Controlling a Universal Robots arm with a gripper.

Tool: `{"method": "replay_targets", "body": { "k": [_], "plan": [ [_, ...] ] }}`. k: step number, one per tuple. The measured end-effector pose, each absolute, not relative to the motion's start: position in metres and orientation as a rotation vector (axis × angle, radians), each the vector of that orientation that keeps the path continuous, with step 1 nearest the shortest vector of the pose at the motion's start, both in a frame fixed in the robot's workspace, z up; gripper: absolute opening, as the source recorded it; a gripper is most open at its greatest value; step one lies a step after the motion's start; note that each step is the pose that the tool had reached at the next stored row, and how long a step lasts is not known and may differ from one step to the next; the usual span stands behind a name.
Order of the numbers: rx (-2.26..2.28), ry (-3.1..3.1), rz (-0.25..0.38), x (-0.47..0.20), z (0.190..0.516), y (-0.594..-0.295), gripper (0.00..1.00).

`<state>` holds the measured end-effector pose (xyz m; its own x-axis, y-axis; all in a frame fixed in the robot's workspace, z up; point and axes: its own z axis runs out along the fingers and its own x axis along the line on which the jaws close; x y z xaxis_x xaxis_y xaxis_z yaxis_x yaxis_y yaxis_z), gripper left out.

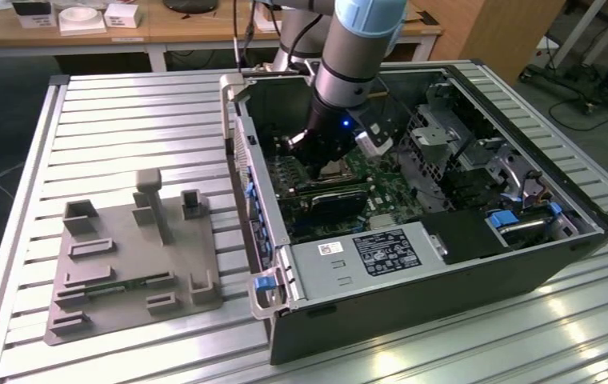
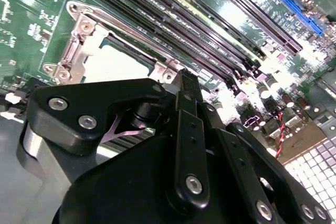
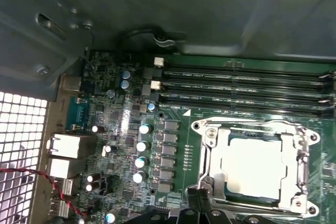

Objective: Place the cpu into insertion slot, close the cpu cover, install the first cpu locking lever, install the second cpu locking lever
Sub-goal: 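Install the second cpu locking lever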

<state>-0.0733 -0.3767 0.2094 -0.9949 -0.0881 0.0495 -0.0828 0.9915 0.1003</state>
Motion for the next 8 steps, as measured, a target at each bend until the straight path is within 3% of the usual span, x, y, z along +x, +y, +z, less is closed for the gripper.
{"method": "replay_targets", "body": {
  "k": [8],
  "plan": [
    [0.134,-3.084,-0.152,-0.0733,0.2099,-0.3767,0.11]
  ]
}}
